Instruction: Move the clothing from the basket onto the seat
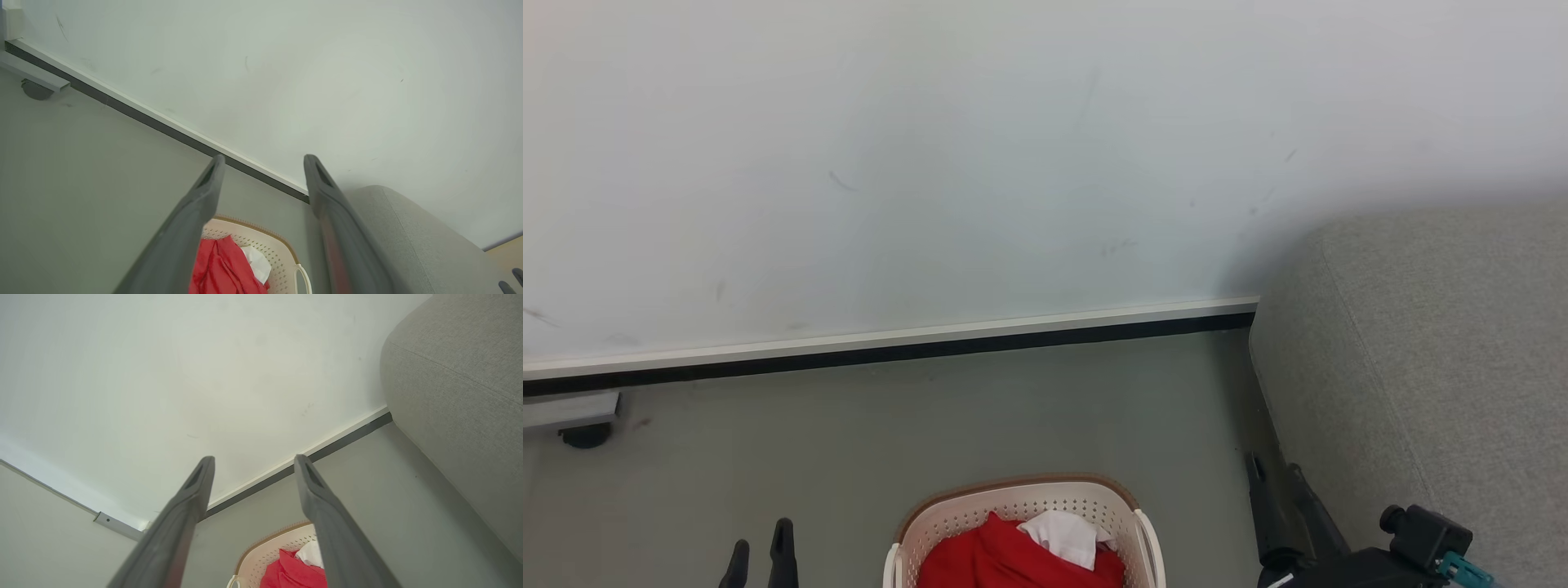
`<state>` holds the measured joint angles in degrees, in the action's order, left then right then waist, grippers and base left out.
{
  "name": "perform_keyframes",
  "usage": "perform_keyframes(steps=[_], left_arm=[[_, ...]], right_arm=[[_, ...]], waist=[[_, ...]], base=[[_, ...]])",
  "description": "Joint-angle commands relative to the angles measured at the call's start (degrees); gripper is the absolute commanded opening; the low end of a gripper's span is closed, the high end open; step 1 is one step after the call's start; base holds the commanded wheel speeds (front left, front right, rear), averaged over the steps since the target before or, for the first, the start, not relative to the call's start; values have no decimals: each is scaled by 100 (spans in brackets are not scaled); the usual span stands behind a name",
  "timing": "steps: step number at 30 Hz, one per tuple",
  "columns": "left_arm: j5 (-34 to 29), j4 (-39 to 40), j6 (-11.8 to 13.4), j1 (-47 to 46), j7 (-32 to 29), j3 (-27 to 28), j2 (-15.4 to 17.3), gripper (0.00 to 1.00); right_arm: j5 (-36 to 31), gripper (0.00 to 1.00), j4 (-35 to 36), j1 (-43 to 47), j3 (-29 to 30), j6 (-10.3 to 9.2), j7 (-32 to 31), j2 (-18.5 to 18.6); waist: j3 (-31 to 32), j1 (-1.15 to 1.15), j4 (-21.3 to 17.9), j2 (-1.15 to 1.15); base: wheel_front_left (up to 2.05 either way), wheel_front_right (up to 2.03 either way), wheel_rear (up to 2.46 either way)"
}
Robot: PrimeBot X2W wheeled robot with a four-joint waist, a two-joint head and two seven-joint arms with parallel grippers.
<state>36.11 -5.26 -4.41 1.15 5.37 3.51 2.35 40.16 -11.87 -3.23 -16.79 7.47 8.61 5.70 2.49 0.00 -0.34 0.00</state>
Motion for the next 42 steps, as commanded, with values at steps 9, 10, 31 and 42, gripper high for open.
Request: perform_keyframes(steps=[9,10,31,42], left_arm=[[-895,217,91,7,231,-78,50,100],[-971,235,99,11,249,-92,50,100],[-2247,447,317,38,594,-444,193,100],[-2753,475,416,45,732,-574,262,100]], right_arm=[[-628,100,95,-131,-296,2,159,97],[-685,100,101,-132,-311,2,168,102],[-1791,100,136,-135,-651,3,394,184],[-2306,100,194,-88,-592,4,487,108]], waist=[[30,0,-7,0],[32,0,-8,0],[84,0,-4,0],[106,0,-6,0]], base=[[0,0,0],[0,0,0],[0,0,0],[0,0,0]])
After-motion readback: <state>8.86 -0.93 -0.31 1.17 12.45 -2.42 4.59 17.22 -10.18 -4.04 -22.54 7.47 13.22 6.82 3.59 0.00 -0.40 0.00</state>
